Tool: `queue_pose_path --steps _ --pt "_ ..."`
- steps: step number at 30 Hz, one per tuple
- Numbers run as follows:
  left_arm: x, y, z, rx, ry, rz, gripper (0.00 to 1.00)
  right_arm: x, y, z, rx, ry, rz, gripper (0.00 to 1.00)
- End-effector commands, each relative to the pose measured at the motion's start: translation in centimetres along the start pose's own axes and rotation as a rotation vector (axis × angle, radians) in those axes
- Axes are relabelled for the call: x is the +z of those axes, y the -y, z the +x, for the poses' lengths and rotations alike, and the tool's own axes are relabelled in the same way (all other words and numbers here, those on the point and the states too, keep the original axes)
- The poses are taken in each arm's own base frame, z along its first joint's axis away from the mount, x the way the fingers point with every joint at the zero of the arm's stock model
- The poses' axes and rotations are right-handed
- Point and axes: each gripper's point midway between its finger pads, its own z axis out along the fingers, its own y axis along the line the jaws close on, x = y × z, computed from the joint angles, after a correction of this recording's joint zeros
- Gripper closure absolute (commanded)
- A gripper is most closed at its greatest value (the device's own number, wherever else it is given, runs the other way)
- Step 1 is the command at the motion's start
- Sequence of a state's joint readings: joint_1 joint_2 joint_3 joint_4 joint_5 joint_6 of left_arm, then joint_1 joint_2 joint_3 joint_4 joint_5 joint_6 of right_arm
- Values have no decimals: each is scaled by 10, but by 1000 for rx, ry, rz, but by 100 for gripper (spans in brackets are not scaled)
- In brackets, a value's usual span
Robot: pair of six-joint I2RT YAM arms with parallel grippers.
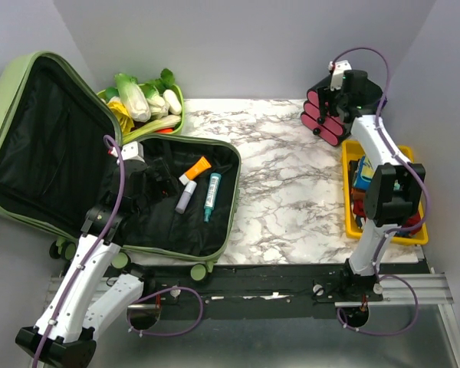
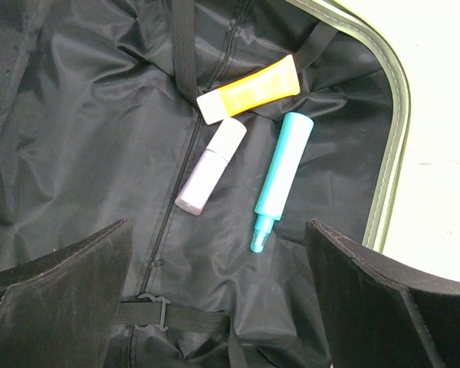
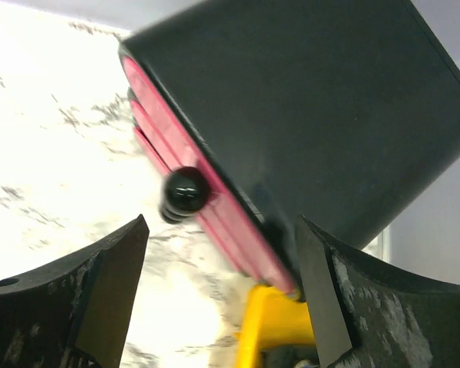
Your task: Open, take out, and arrange the luggage
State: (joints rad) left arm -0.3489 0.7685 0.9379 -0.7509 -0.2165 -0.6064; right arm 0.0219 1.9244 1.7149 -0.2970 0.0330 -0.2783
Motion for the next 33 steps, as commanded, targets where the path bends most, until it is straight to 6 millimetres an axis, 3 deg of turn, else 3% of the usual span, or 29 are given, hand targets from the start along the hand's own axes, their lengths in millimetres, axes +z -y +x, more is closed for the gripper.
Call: queue_pose_path --steps 1,4,8,15,16,21,26,33 --pt "-1 -1 2 24 -2 8 1 -32 14 -46 249 132 269 15" --pt "-1 -2 1 30 5 9 1 -33 5 -29 403 90 338 16" --pt "-2 -3 -1 38 22 10 1 -24 -18 -8 475 36 384 18" --pt "1 0 0 40 12 20 1 -7 -39 1 620 17 396 28" --pt "2 0 1 40 10 21 1 -5 -37 -7 627 32 397 28" --pt "2 0 1 37 13 22 1 15 -35 14 615 -38 473 28" --pt "1 -1 1 35 15 15 1 30 -29 17 618 -35 518 29" --pt "-2 -6 3 32 16 1 1 35 -12 7 671 18 584 48"
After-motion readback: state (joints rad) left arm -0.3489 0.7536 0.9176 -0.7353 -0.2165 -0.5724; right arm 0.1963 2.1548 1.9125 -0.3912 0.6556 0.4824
